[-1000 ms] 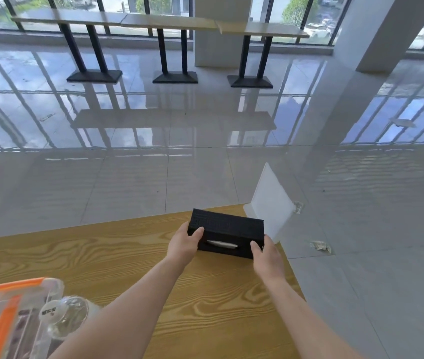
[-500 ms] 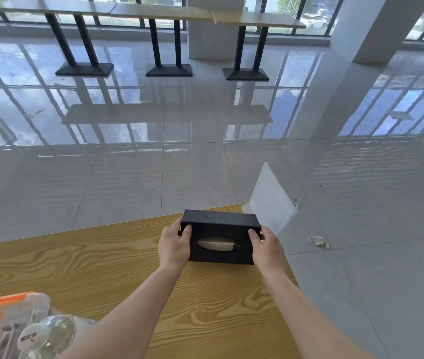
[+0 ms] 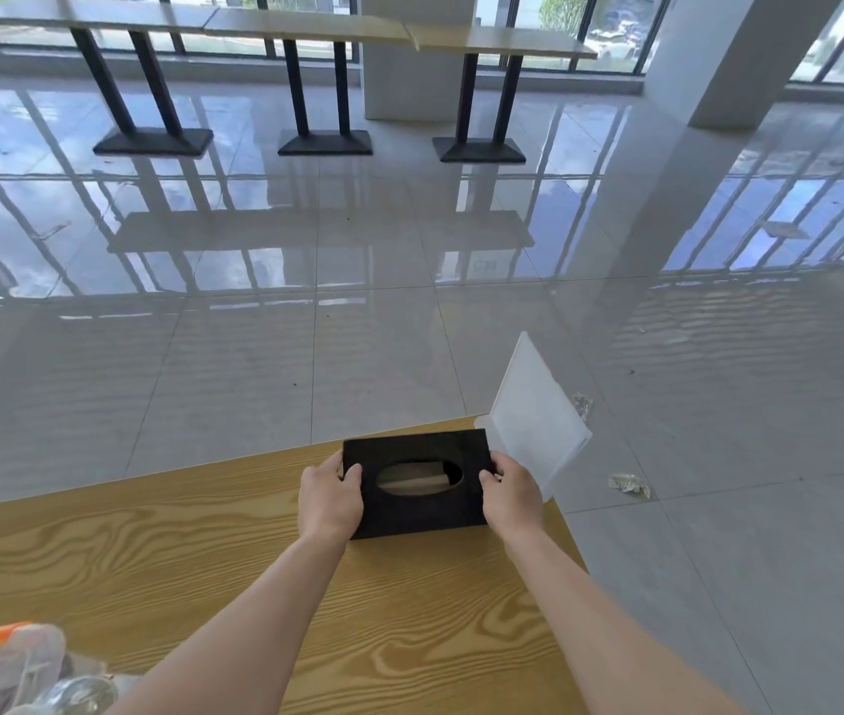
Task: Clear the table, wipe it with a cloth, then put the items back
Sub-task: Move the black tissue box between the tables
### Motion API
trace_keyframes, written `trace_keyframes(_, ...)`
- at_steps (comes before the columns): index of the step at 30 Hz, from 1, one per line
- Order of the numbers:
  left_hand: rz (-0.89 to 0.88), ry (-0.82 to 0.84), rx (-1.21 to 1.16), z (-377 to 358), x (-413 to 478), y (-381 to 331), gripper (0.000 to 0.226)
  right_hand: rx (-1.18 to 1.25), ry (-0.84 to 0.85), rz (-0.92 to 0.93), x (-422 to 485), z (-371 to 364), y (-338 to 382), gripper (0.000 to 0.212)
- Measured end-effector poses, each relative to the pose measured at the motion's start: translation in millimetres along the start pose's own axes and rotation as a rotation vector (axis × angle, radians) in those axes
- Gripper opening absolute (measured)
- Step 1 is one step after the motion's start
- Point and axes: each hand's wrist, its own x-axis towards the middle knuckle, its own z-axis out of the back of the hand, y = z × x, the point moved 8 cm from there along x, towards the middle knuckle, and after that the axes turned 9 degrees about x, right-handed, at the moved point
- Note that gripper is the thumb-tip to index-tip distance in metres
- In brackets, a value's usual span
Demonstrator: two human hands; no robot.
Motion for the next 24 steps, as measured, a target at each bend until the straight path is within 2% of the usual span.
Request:
trace_keyframes(7, 0.012, 0.045, -0.049, -6, -9, 12, 0.048, 0.132, 0.064, 0.027, -17, 3, -22, 0.041)
trace_keyframes(10, 0.045, 0.060, -0.068, -6, -17, 16, 0.052, 0.126, 0.048, -0.007, -29, 8, -41, 0.038)
trace_keyframes(13, 0.057, 0.075, -0.080, -10, -20, 24, 0.051, 0.103, 0.032, -0.031, -38, 7, -52, 0.044)
trace_keyframes(17, 0.023, 0.083, -0.056, -14, -22, 26, 0.040, 0.127, -0.033, -0.042, -43, 7, -53, 0.044)
trace_keyframes(24, 0.027, 0.113, -0.110, -19, -30, 28, 0.042, 0.313, -0.190, -0.125, -44, 15, -57, 0.031)
